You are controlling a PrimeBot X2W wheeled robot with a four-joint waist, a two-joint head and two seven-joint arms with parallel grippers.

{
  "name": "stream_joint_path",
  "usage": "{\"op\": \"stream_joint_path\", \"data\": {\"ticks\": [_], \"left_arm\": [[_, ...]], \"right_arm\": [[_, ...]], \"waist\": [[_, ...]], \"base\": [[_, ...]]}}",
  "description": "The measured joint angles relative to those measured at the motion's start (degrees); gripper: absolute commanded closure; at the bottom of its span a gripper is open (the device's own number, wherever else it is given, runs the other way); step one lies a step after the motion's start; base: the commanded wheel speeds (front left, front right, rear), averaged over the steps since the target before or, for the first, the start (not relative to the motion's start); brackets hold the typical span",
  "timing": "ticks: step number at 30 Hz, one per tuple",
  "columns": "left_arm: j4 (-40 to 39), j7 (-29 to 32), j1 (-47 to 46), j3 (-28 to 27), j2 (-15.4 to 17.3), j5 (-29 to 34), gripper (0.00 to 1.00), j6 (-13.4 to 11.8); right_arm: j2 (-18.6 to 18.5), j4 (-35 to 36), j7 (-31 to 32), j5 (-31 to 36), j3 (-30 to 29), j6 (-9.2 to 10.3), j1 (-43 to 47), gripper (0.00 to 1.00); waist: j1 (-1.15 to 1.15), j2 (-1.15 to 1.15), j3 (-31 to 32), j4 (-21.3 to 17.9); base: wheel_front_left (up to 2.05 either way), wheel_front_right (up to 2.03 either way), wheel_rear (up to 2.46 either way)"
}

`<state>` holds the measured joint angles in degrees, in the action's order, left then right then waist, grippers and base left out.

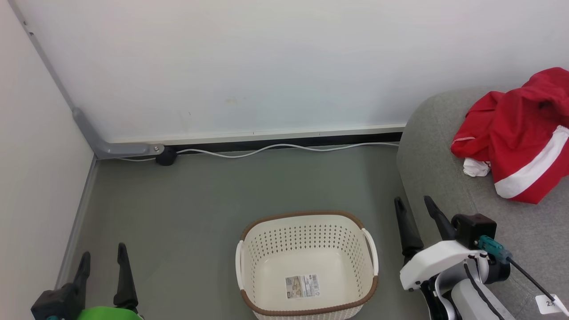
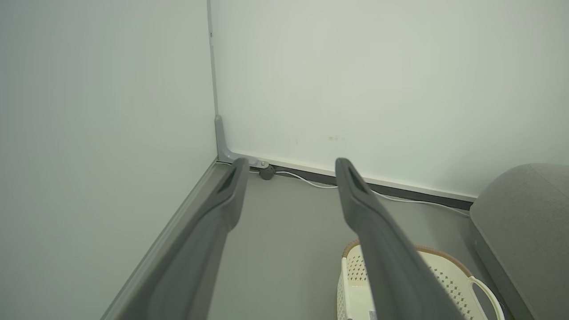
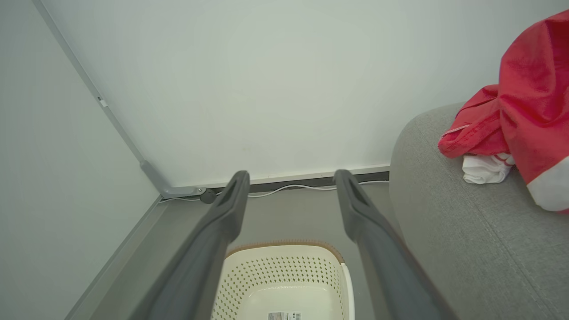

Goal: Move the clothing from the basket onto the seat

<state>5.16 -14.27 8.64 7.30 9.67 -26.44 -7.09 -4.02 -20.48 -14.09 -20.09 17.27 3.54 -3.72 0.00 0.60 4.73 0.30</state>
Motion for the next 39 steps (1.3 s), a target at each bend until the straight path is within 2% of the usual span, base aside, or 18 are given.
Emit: {"op": "stream_joint_path", "data": {"ticks": [39], "left_arm": [[-5.1,0.0,2.5,-1.0,-0.6,4.0,0.0,0.0]], "right_arm": [[-1.1,11.0,3.3,0.1,-1.5,2.11,4.3,0.0]], "waist": [[0.0,0.0,-2.1,0.5]], "base": [[0.0,0.0,0.0]]}}
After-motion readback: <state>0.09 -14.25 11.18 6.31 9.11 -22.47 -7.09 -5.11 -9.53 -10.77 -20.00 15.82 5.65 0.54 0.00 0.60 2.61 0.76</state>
